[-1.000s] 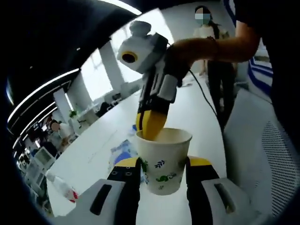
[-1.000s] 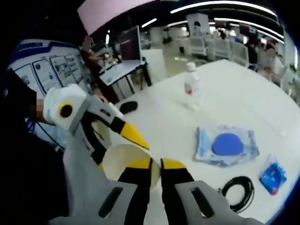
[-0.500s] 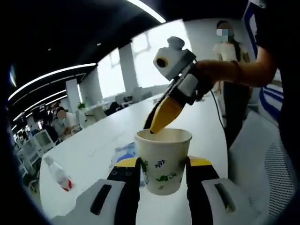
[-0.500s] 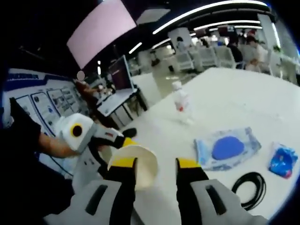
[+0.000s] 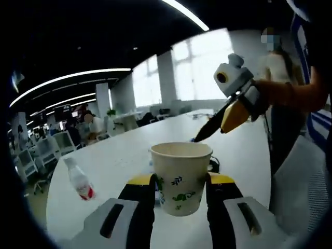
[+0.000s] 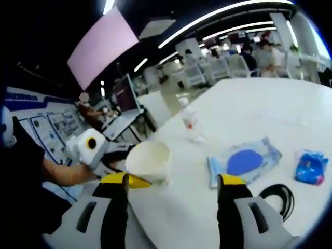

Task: Arrange the tabletop items into an orderly group along one side of the table until the central work area is clear of visible clutter.

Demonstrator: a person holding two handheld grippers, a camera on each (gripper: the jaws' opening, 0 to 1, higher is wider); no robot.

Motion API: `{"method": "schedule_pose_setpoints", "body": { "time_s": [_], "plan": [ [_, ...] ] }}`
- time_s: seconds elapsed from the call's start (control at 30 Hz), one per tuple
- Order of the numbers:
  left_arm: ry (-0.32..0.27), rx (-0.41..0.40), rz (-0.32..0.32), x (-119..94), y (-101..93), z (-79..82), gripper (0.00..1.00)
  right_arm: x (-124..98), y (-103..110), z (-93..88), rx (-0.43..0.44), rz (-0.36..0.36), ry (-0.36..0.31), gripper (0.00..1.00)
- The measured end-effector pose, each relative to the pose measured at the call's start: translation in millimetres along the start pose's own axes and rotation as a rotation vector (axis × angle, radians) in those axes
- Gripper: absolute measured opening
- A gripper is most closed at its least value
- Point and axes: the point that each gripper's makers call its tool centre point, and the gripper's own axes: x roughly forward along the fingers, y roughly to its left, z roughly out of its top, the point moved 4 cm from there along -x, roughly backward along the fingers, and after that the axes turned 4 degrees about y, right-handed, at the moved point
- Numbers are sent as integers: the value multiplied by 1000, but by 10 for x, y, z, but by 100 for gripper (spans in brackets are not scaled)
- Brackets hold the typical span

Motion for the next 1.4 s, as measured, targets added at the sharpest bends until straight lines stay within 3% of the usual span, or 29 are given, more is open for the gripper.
{"method": "schedule_pose_setpoints", "body": {
  "time_s": [0.17,0.77,1.03,1.4],
  "plan": [
    [-17,-17,63,11,231,-8,36,-9,-43,-37,-36,-22,-3,83],
    [-91,-108,234,257,800,-113,36,41,-375,-157,-86,-114,0,99],
    [-111,-130,292,465,969,-207,37,106,-555,-217,-97,-149,25,100],
    [-84,-158,328,783,1186,-512,37,176,-846,-266,-93,-203,39,99]
  ]
}}
